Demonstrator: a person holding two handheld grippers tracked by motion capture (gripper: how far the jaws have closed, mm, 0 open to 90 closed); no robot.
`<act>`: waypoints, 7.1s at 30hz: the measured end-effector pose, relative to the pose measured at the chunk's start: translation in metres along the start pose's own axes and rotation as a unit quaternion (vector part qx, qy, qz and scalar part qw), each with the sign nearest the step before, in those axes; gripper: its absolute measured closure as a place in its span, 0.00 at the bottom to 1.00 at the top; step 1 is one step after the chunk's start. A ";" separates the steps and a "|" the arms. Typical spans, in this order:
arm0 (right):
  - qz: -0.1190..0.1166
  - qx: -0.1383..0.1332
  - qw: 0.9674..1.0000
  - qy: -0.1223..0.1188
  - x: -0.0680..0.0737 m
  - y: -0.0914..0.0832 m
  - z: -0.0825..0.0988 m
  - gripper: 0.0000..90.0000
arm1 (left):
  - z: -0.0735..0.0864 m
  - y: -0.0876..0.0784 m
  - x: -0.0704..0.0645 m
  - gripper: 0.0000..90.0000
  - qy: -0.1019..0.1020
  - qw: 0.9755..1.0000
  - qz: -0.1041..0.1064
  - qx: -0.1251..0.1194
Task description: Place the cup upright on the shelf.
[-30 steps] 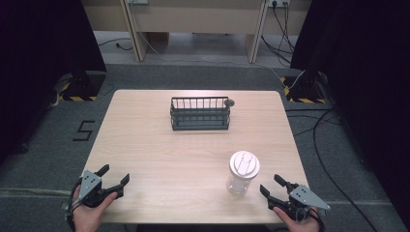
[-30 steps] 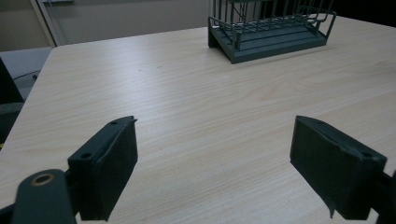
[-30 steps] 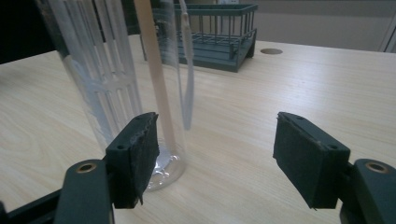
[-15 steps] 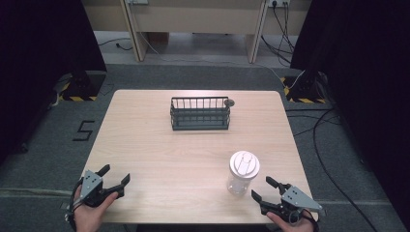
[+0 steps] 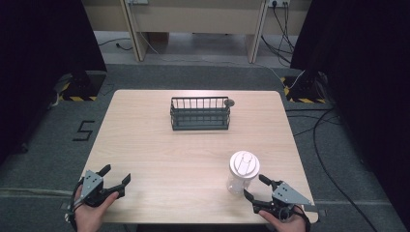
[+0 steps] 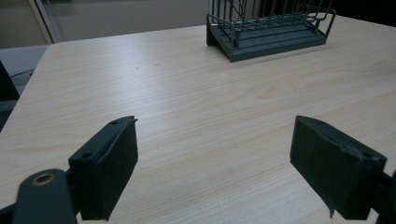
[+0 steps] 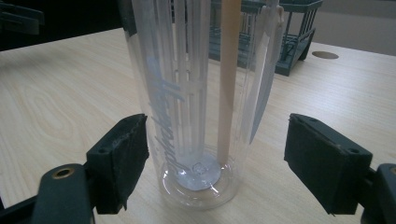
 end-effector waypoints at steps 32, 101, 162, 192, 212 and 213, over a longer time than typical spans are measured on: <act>-0.018 0.017 1.000 -0.007 0.005 0.044 -0.004 0.18 | 0.000 0.003 -0.005 0.16 0.003 1.000 0.011 0.002; -0.009 -0.002 1.000 -0.014 -0.007 0.066 -0.042 0.21 | -0.001 0.002 -0.006 0.17 -0.001 1.000 0.013 0.000; 0.018 -0.042 0.999 -0.020 -0.027 0.111 -0.096 0.21 | 0.000 0.002 -0.004 0.17 -0.006 1.000 0.012 -0.002; 0.026 -0.049 0.998 -0.017 -0.034 0.136 -0.116 0.21 | -0.001 0.002 -0.004 0.17 -0.006 1.000 0.012 -0.001; 0.031 -0.044 0.998 -0.014 -0.042 0.154 -0.126 0.21 | -0.001 0.001 -0.004 0.17 -0.008 1.000 0.013 -0.002; 0.031 -0.045 0.998 -0.014 -0.043 0.154 -0.127 0.21 | -0.001 0.001 -0.004 0.17 -0.008 1.000 0.013 -0.002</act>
Point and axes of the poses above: each handheld gripper's, and its own axes: y roughly forward along the jaws, z roughly out of its underside, x roughly to its left, the point moved 3 cm from there along y, roughly forward along the jaws, and after that the axes turned 1 degree about -x, right-handed, at the moved point
